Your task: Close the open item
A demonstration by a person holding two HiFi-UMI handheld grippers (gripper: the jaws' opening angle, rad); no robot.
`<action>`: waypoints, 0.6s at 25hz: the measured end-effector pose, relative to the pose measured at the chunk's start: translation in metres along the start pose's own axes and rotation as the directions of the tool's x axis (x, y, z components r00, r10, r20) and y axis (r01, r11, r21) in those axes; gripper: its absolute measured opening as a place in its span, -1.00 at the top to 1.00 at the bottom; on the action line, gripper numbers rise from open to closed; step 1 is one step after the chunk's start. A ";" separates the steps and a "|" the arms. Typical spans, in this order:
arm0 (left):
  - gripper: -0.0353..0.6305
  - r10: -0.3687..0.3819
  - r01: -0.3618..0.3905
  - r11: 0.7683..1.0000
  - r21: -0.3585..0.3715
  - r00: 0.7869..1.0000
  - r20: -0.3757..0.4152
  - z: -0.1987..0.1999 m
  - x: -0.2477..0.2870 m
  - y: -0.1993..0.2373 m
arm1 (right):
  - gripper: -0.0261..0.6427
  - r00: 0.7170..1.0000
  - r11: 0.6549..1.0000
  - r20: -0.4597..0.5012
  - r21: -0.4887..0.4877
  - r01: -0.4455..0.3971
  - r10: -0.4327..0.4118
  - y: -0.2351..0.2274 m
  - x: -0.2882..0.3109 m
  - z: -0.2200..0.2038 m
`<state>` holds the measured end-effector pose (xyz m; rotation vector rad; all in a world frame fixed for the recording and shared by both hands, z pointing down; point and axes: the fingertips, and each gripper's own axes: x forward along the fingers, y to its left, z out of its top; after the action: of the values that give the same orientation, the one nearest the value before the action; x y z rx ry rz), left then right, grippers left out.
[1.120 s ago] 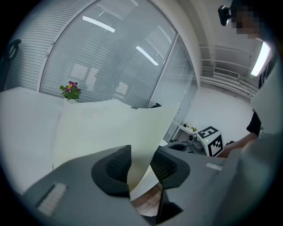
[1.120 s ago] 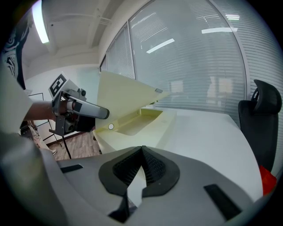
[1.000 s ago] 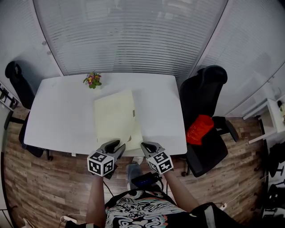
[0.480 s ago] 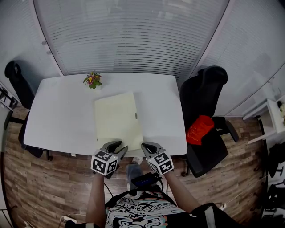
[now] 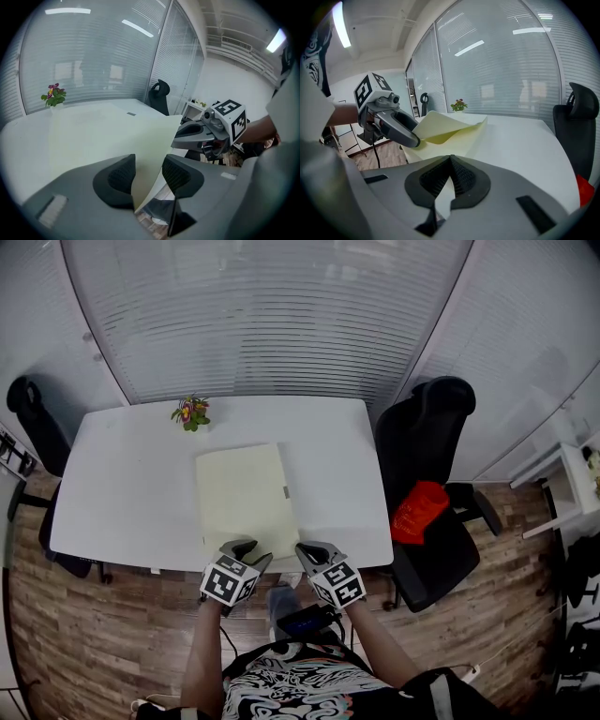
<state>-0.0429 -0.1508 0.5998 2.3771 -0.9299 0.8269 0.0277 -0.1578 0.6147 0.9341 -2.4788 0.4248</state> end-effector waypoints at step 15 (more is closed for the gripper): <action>0.35 0.038 0.012 0.982 0.191 0.965 -0.258 -0.011 0.014 -0.006 | 0.91 1.000 1.000 -0.011 0.012 -0.026 0.026 0.000 0.001 0.001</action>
<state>-0.0345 -0.1460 0.6160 2.3445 -0.7900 1.2497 0.0269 -0.1589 0.6146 0.9021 -2.4831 0.4534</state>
